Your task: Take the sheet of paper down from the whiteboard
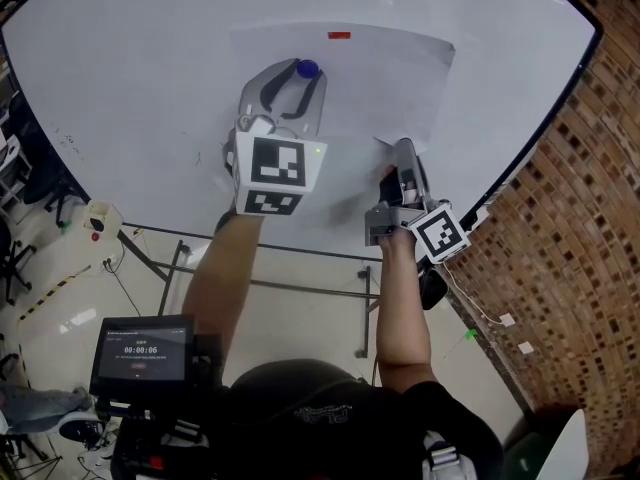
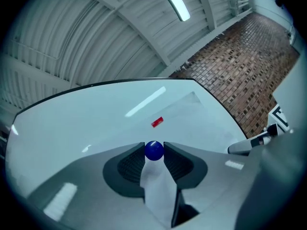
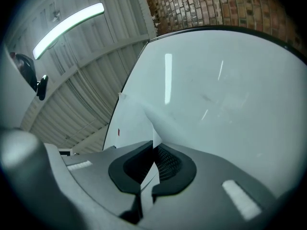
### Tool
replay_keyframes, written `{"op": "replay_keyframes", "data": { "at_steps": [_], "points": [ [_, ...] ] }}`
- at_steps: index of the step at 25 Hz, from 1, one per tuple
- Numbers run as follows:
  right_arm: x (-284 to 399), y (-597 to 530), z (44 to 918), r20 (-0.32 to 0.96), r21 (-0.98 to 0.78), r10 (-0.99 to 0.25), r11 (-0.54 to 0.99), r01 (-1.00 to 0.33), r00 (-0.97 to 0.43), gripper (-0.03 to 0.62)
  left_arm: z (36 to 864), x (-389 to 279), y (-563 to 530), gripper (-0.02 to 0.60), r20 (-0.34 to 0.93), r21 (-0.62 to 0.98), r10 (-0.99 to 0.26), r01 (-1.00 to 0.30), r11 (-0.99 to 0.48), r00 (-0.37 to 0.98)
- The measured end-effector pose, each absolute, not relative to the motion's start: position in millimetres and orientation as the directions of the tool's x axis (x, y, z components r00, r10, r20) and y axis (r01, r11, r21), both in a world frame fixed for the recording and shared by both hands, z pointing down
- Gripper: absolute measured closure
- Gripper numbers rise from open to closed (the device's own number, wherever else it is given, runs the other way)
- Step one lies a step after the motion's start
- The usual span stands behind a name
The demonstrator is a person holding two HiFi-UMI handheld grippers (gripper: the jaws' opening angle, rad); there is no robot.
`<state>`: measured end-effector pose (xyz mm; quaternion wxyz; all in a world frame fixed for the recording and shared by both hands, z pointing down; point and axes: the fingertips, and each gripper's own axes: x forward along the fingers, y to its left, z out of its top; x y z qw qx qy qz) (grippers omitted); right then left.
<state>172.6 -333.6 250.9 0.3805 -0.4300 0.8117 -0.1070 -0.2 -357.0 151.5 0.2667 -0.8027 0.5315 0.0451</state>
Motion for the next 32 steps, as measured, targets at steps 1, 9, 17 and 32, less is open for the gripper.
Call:
{"op": "replay_keyframes", "data": {
  "at_steps": [1,9,17,32],
  "points": [
    [175.7,-332.1,251.5,-0.524,-0.493,-0.783,0.599,-0.631,-0.334,0.582,153.3,-3.0,-355.8,0.459,-0.357,-0.37,-0.831,-0.881,-0.294,0.427],
    [200.2,-327.0,261.2,-0.453,-0.348,-0.854,0.433,-0.832,-0.256,0.582,160.8,-30.0,-352.8,0.459,-0.365,-0.31,-0.852,-0.912,-0.27,0.376],
    [190.3,-329.2,266.3,-0.384,-0.215,-0.893,0.332,-0.918,-0.233,0.582,166.5,-46.9,-357.1,0.459,-0.347,-0.243,-0.866,-0.927,-0.287,0.359],
    [164.2,-319.4,261.2,-0.329,-0.012,-0.911,0.266,-0.964,-0.248,0.582,200.9,-28.3,-367.3,0.459,-0.291,-0.175,-0.865,-0.912,-0.371,0.408]
  ]
}}
